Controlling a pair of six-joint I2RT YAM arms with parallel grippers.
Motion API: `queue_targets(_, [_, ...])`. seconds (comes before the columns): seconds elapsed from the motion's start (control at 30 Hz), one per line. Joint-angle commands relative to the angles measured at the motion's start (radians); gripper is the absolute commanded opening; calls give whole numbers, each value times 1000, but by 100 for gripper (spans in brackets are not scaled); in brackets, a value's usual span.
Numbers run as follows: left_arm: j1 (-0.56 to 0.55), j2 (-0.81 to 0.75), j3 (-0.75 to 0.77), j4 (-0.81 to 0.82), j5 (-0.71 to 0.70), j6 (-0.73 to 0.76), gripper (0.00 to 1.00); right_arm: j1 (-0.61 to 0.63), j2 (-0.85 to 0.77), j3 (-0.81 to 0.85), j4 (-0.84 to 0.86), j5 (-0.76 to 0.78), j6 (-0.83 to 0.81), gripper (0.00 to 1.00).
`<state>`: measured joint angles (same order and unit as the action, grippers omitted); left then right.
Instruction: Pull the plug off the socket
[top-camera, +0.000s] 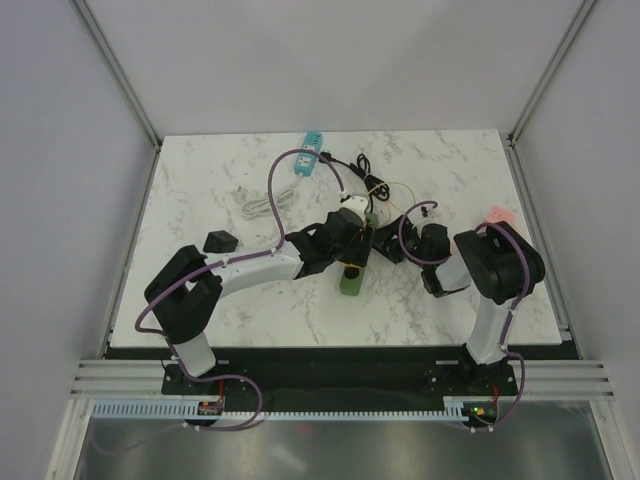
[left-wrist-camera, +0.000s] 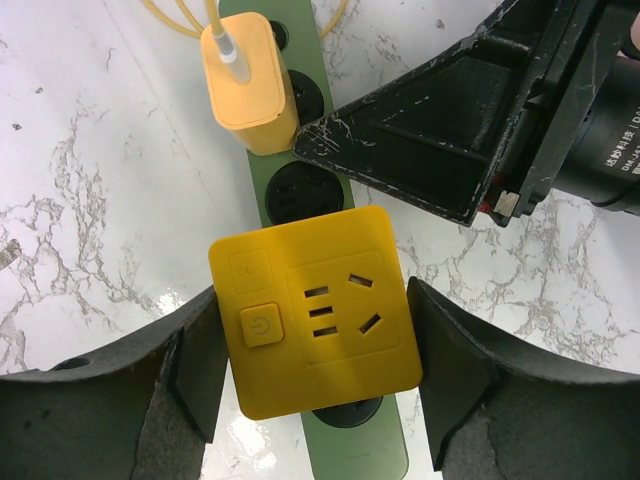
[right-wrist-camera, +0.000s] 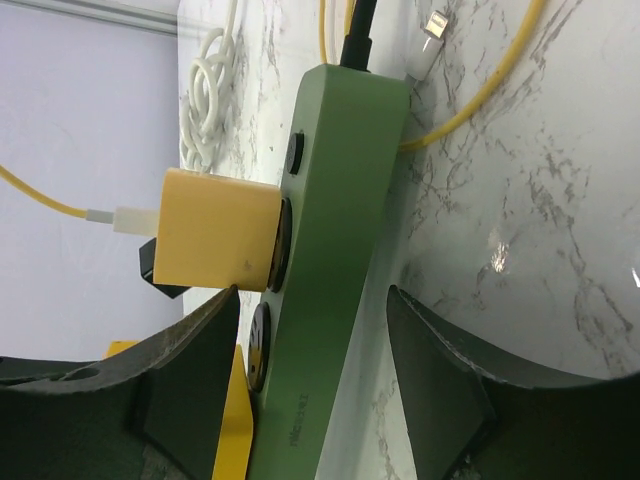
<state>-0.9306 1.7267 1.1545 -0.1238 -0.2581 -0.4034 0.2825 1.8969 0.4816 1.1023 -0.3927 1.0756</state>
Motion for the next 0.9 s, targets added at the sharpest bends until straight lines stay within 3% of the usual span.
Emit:
queue_targets(0.0, [-4,-75,25,101,45,-2,2,12,33,18,102,-28,29,68])
queue_targets(0.13, [-4,-64,19,104,57,-14,2,17,77,8,220,-38,72,54])
queue_targets(0.4, [3,-99,30,64,48,-28,2,17,50,-29,214,18,52,0])
queue_targets(0.7, [134,-217,-65,94,210,-192,2,66,-47,23,-69,136,-77,0])
queue_targets(0.87, [135,-223,-49,67,185,-152,2,98,-93,43,-177,204,-143,0])
